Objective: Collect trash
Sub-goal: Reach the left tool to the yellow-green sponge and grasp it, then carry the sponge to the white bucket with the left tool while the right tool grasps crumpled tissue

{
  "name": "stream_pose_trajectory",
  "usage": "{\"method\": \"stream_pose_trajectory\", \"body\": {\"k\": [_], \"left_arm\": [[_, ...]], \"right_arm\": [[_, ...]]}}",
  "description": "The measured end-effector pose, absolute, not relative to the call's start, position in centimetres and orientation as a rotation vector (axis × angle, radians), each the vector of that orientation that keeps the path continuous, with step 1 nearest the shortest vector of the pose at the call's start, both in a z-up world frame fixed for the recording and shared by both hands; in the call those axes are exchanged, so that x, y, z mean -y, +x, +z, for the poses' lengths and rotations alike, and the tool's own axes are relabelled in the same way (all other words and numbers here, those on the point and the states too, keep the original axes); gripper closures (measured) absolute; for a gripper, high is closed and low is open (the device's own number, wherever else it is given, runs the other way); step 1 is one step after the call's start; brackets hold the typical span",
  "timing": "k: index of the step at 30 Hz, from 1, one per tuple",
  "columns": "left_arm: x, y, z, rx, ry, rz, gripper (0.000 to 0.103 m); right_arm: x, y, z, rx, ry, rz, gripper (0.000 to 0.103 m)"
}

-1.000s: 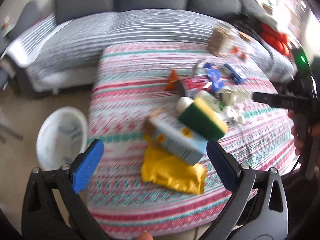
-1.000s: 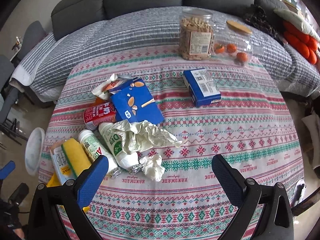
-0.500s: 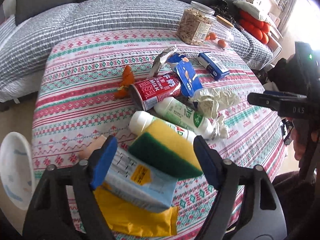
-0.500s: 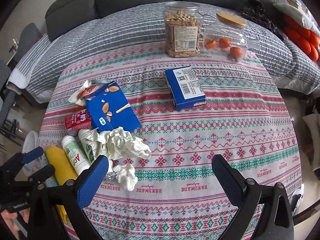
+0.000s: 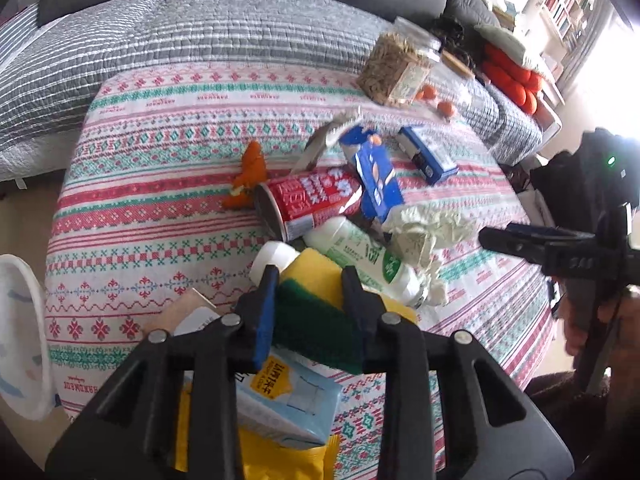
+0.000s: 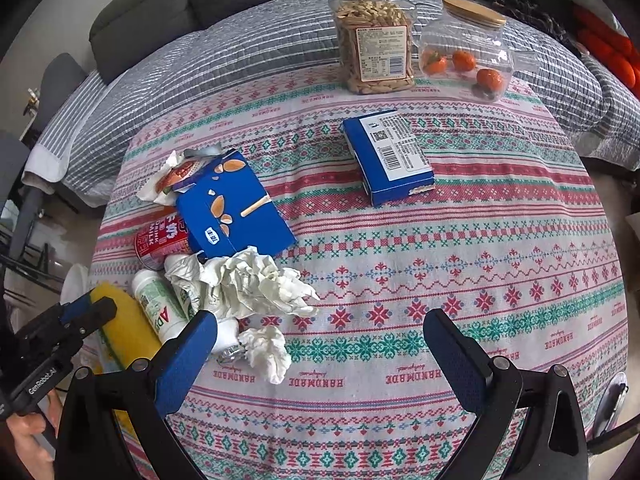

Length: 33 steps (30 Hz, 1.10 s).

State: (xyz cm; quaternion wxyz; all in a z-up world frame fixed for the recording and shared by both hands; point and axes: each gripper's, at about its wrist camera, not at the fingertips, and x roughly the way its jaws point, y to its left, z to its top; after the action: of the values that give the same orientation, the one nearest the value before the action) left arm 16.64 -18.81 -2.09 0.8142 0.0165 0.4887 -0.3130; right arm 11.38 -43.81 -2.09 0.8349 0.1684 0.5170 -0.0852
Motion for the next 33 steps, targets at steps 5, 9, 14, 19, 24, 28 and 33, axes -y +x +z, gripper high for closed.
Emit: {"method": "stream_pose_trajectory", "body": {"k": [5,9,14,19,24,28,33], "left_arm": [[16.4,16.9,0.4,-0.97,-0.034,-0.637,0.07],[14.2,17.2,1.8,-0.921,-0.055,-0.587,0.07],[11.7,17.7,2.3,-0.898,-0.088,-0.52,0.07],[9.8,17.6,2.1,-0.905,-0.112,-0.477,0.069],[8.7,17.1,2.4,-0.9,-0.115,-0.455,0.069],[7.3,16.8,2.7,-0.893,-0.126,-0.434,0.069],[4.9,16.4,3.3,-0.878,-0.152,-0.399,0.069]], "right_arm": [[42.9,12.4,-2.2,-1.091,0.381,-0.144,0.0],[41.4,13.3,-2.2,-1.09,0.352,-0.112,0.0],[40.0,15.1,-3.3,-1.121,0.351,-0.095,0.005],[39.0,16.3,-4.1,-1.141,0.31,-0.112,0.023],[38.7,16.9,-4.2,-1.142,0.31,-0.114,0.058],[37.8,17.0,-3.5,-1.124,0.274,-0.117,0.077],[36.8,16.6,-2.3,-1.092,0.272,-0.119,0.089]]}}
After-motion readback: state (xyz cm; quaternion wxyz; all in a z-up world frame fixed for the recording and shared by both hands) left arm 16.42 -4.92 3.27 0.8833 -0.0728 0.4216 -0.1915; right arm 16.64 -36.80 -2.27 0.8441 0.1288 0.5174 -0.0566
